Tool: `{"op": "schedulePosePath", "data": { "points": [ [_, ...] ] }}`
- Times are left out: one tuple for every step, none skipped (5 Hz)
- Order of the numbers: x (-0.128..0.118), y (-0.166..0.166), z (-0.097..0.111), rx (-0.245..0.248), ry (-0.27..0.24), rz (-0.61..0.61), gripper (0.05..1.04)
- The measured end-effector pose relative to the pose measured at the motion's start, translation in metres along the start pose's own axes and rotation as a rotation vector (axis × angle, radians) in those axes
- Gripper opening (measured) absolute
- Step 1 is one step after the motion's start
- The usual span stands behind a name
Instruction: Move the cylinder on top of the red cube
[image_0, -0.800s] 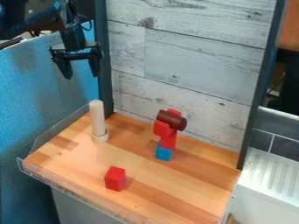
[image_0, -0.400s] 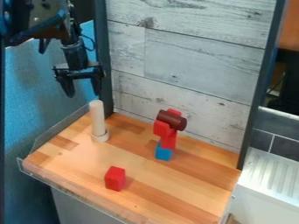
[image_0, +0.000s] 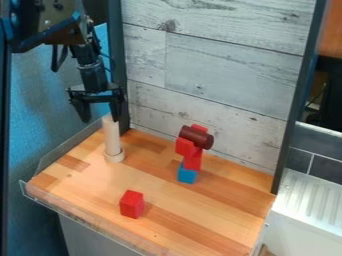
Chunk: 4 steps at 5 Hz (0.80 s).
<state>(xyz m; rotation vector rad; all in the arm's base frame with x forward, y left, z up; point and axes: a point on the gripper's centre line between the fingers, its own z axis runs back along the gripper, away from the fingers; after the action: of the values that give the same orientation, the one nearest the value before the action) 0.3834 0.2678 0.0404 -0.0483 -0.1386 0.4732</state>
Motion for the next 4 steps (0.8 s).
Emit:
{"op": "schedulePosePath", "data": {
  "points": [
    [-0.0014, -0.0034, 0.0005, 0.008, -0.007, -0.006, 1.001],
    [-0.002, -0.0061, -0.0011, -0.001, -0.005, -0.008, 1.001],
    [-0.0025, -0.009, -0.0011, -0.019, -0.003, -0.012, 1.001],
    [-0.0029, -0.01, -0.0007, -0.026, 0.001, -0.006, 1.001]
  ]
}}
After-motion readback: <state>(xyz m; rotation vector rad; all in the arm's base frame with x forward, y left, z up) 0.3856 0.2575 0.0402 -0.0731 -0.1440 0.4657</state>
